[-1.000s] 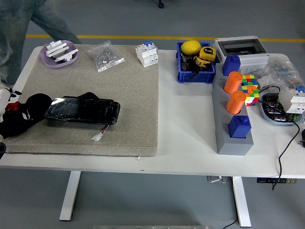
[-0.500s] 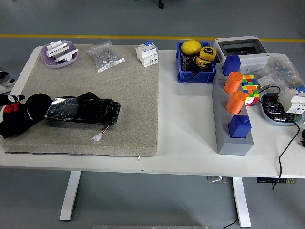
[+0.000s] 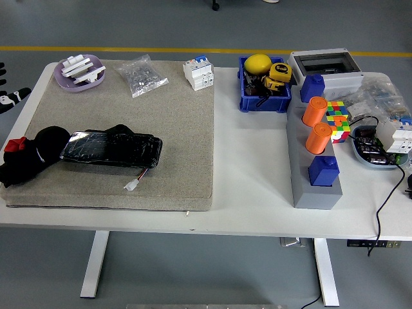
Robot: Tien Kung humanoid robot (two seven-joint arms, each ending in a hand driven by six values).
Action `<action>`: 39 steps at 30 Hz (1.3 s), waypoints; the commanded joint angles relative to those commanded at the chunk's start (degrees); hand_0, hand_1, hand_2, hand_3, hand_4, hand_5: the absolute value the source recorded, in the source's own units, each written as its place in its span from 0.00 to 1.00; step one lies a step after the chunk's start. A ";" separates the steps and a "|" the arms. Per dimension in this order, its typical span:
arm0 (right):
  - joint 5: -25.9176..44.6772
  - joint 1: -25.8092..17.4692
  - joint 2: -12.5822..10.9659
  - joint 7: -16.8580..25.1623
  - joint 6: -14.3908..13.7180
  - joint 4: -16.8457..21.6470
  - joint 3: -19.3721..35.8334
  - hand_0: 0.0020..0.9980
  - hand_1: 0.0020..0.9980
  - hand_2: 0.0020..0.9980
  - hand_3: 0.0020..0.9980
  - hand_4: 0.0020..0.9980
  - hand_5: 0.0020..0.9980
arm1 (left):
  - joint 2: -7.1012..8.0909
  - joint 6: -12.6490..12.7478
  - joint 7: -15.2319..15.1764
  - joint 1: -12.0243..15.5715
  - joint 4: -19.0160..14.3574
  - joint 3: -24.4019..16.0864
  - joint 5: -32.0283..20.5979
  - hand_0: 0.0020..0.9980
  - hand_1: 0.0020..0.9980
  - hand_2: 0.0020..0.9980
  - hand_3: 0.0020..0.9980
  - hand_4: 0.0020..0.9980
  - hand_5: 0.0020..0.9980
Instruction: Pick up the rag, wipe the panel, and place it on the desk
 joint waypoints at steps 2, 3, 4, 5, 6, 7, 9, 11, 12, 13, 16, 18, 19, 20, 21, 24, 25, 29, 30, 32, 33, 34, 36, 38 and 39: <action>-0.05 0.14 -0.09 -0.03 -0.04 0.01 -0.22 0.74 0.62 0.68 0.68 1.00 0.62 | -0.24 0.14 -0.32 0.34 -0.22 -0.09 -0.50 0.68 0.78 0.79 0.76 0.96 0.23; -0.07 0.17 -0.13 -0.04 -0.05 0.01 -0.32 0.74 0.62 0.68 0.68 1.00 0.62 | -0.31 0.16 -0.50 0.48 -0.31 -0.15 -0.76 0.68 0.79 0.79 0.76 0.97 0.23; -0.05 0.17 -0.14 -0.05 -0.05 0.00 -0.40 0.74 0.62 0.68 0.68 1.00 0.62 | -0.38 0.16 -0.71 0.61 -0.39 -0.23 -1.03 0.68 0.79 0.79 0.76 0.97 0.23; -0.01 0.13 -0.18 -0.07 -0.05 -0.03 -0.50 0.74 0.62 0.68 0.68 1.00 0.62 | -0.55 0.15 -1.39 0.82 -0.42 -0.47 -2.03 0.68 0.79 0.79 0.76 0.97 0.23; 0.02 0.11 -0.19 -0.09 -0.03 -0.06 -0.58 0.74 0.62 0.68 0.68 1.00 0.62 | -0.71 0.24 -1.96 0.96 -0.49 -0.72 -2.55 0.68 0.79 0.79 0.76 0.97 0.23; 0.08 0.10 -0.20 -0.11 -0.01 -0.10 -0.66 0.74 0.62 0.68 0.68 1.00 0.62 | -0.90 0.39 -2.56 1.07 -0.59 -1.00 -2.81 0.68 0.79 0.79 0.76 0.97 0.23; 0.30 0.04 -0.17 -0.15 0.04 -0.21 -0.80 0.75 0.62 0.68 0.68 1.00 0.62 | -1.36 0.75 -3.95 1.24 -0.81 -1.53 -3.88 0.68 0.79 0.78 0.71 0.96 0.24; 0.24 -0.10 -0.09 -0.13 0.02 -0.24 -0.49 0.75 0.62 0.68 0.68 1.00 0.62 | -1.61 1.01 -4.84 1.41 -1.18 -1.78 -4.58 0.68 0.79 0.78 0.71 0.96 0.24; 0.18 -0.15 -0.05 -0.12 0.02 -0.24 -0.35 0.75 0.62 0.68 0.68 1.00 0.62 | -1.66 1.00 -5.10 1.44 -1.28 -1.82 -4.84 0.68 0.79 0.78 0.71 0.96 0.24; 0.09 -0.19 0.02 -0.12 0.03 -0.24 -0.30 0.75 0.62 0.68 0.68 1.00 0.62 | -1.67 0.96 -5.32 1.47 -1.38 -1.86 -5.18 0.68 0.79 0.78 0.71 0.96 0.24; -0.03 -0.29 0.22 -0.07 0.00 -0.24 -0.01 0.74 0.62 0.68 0.68 1.00 0.62 | -1.57 0.81 -5.82 1.50 -1.48 -1.94 -6.19 0.68 0.79 0.78 0.69 0.96 0.25; -0.04 -0.58 0.42 -0.05 -0.02 -0.26 0.39 0.74 0.62 0.68 0.68 1.00 0.62 | -1.40 0.68 -6.05 1.43 -1.39 -1.77 -6.98 0.68 0.79 0.78 0.69 0.96 0.25; -0.06 -0.74 0.50 -0.05 -0.01 -0.25 0.56 0.74 0.62 0.68 0.68 1.00 0.62 | -1.33 0.64 -6.12 1.39 -1.33 -1.65 -7.27 0.68 0.79 0.78 0.69 0.96 0.25; -0.06 -0.92 0.60 -0.07 -0.01 -0.27 0.77 0.74 0.62 0.68 0.68 1.00 0.62 | -1.27 0.59 -6.20 1.34 -1.25 -1.47 -7.65 0.68 0.79 0.78 0.69 0.96 0.25; -0.01 -1.10 0.69 -0.05 -0.05 -0.30 1.05 0.75 0.62 0.68 0.68 1.00 0.62 | -1.25 0.56 -6.30 1.31 -1.14 -1.27 -7.86 0.69 0.78 0.78 0.67 0.95 0.26; 0.09 -1.41 0.89 -0.06 -0.06 -0.37 1.42 0.75 0.62 0.68 0.68 1.00 0.62 | -1.28 0.32 -6.43 1.29 -0.86 -0.70 -8.37 0.69 0.78 0.78 0.67 0.95 0.26; 0.08 -1.49 0.99 -0.04 -0.08 -0.36 1.63 0.75 0.62 0.68 0.68 1.00 0.62 | -1.29 0.21 -6.46 1.28 -0.84 -0.48 -8.42 0.69 0.78 0.78 0.67 0.95 0.26; 0.20 -1.48 1.33 0.01 -0.13 -0.44 1.85 0.75 0.62 0.68 0.68 1.00 0.62 | -1.19 -0.14 -6.78 0.97 -0.73 -0.23 -9.07 0.69 0.78 0.77 0.66 0.95 0.26; 0.23 -1.43 1.41 0.00 -0.14 -0.47 1.85 0.75 0.62 0.68 0.68 1.00 0.62 | -1.13 -0.19 -6.85 0.89 -0.71 -0.26 -9.35 0.69 0.78 0.77 0.66 0.95 0.26; 0.13 -1.37 1.47 0.03 -0.19 -0.43 2.03 0.75 0.62 0.68 0.68 1.00 0.62 | -1.04 -0.25 -7.03 0.79 -0.70 -0.38 -9.80 0.69 0.78 0.77 0.66 0.95 0.26; 0.10 -1.31 1.50 0.03 -0.19 -0.43 2.05 0.75 0.62 0.68 0.68 1.00 0.62 | -1.00 -0.32 -7.16 0.71 -0.60 -0.45 -10.31 0.69 0.78 0.77 0.66 0.95 0.26; 0.04 -1.29 1.52 0.03 -0.21 -0.42 2.13 0.75 0.62 0.68 0.68 1.00 0.63 | -0.97 -0.38 -7.24 0.65 -0.49 -0.51 -10.72 0.69 0.78 0.77 0.65 0.95 0.27; -0.11 -1.26 1.54 0.05 -0.22 -0.38 2.33 0.75 0.62 0.68 0.68 1.00 0.63 | -0.90 -0.46 -7.42 0.62 -0.36 -0.59 -11.47 0.69 0.78 0.77 0.65 0.95 0.27; -0.07 -1.24 1.57 0.06 -0.24 -0.40 2.38 0.75 0.62 0.68 0.68 1.00 0.63 | -0.83 -0.59 -7.61 0.61 -0.27 -0.58 -12.11 0.69 0.78 0.77 0.65 0.95 0.27; -0.10 -1.25 1.58 0.06 -0.23 -0.38 2.40 0.75 0.62 0.68 0.68 1.00 0.63 | -0.80 -0.64 -7.67 0.60 -0.22 -0.56 -12.32 0.69 0.78 0.77 0.65 0.95 0.27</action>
